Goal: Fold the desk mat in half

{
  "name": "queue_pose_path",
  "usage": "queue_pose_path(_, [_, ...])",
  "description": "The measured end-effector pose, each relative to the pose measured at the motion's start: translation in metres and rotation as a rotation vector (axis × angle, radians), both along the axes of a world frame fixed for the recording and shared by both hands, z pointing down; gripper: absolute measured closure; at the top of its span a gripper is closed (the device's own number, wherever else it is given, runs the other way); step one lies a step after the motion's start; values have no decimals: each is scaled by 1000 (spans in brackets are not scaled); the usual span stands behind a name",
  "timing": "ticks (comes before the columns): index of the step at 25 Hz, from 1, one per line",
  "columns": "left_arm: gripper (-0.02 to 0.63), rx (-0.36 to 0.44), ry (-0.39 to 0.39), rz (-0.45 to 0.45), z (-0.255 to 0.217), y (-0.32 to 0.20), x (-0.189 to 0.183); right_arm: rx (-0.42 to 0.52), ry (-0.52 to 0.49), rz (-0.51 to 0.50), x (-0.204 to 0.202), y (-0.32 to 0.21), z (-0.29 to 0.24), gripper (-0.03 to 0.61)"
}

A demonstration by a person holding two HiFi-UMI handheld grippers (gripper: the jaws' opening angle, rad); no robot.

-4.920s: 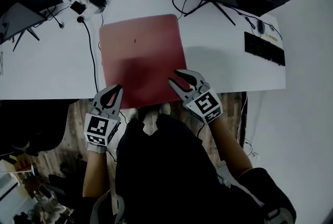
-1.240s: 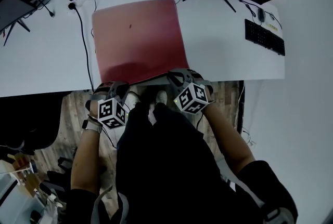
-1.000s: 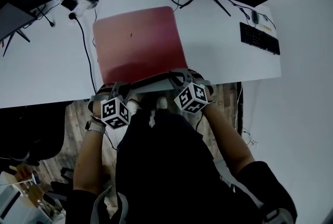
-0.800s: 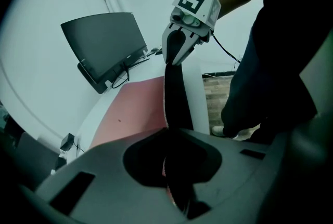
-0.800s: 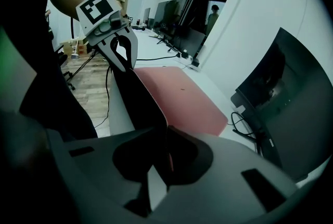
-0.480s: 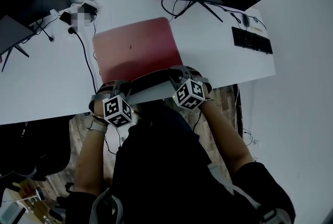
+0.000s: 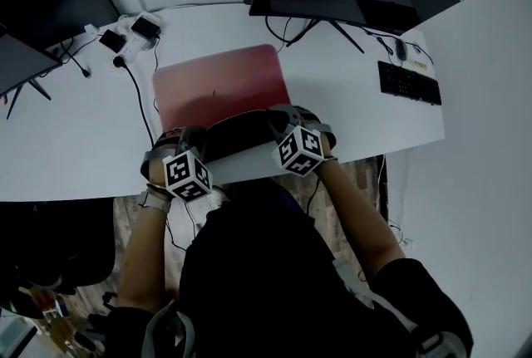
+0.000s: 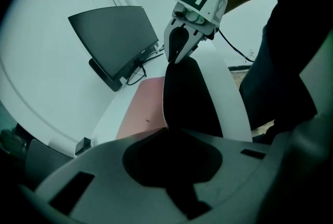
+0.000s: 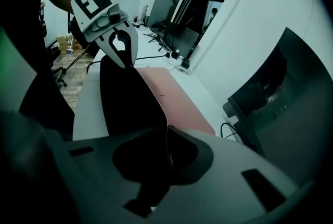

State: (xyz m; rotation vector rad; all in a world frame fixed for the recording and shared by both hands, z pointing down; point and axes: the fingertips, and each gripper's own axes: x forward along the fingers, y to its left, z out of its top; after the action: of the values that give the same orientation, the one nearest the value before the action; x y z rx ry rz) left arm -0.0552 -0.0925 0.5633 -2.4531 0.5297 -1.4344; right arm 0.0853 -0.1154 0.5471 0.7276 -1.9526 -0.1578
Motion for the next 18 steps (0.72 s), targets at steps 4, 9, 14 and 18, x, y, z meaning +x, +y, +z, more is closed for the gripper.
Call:
queue_pose_path(4, [581,-8,-13,-17,6,-25,-2,-17,-13,-13,-2,-25,3,537])
queue_pose_path(9, [580,-3,-41,-50,8,-54,-7,-28,-22,-25,-6,-56,9,537])
queue_pose_path(14, [580,-5,-56,-71,15,-81,-7,-30,-4,-49,-7,-81,14,537])
queue_pose_path(18, [580,6,-68,-84,20,-100,-9,-31,-8,-51,-9,-98,20,537])
